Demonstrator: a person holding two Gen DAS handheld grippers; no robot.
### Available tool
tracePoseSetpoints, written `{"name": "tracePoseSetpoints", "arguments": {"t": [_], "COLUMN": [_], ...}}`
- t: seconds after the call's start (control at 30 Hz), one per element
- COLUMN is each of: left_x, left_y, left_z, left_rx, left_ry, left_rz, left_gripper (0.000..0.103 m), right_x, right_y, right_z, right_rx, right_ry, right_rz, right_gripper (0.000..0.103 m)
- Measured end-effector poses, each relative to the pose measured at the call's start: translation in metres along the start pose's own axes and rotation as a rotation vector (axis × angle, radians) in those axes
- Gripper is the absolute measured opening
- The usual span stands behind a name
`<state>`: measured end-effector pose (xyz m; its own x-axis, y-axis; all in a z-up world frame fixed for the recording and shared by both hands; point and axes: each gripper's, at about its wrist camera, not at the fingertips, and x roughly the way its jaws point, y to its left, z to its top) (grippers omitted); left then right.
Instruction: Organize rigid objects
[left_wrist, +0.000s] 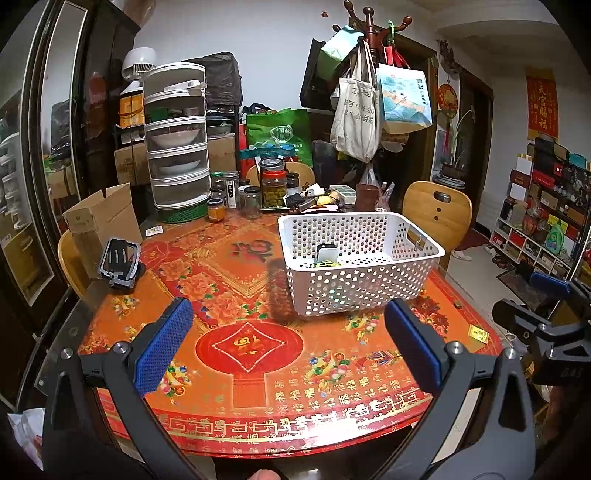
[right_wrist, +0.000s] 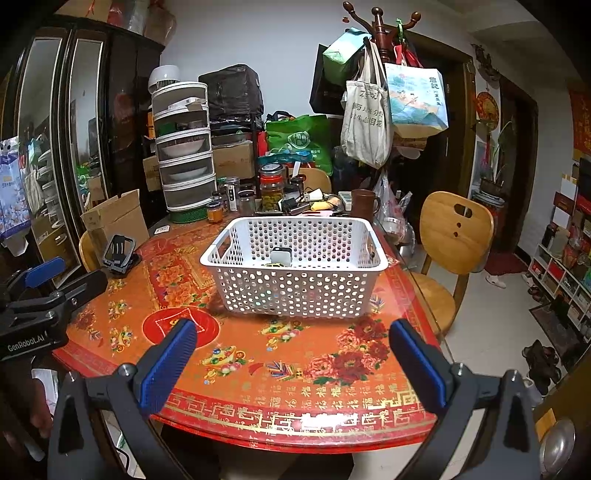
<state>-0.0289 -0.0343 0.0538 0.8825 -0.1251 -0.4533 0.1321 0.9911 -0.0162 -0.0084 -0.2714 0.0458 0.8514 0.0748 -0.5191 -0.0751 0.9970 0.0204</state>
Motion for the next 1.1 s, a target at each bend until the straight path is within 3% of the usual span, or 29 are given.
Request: {"name": "tracePoseSetpoints", "arguments": {"t": [1.1], "left_x": [0.0019], "left_y": [-0.0063], "left_z": [-0.0024], "left_rx": [-0.005], "left_ry": [0.008], "left_rz": [-0.007], "left_gripper": [0.102], "right_x": [0.0003], "right_y": [0.0001], "right_z": [-0.0017], "right_rx": [-0.004], "right_ry": [0.005], "right_rz": [-0.007], "right_gripper": [0.103]}}
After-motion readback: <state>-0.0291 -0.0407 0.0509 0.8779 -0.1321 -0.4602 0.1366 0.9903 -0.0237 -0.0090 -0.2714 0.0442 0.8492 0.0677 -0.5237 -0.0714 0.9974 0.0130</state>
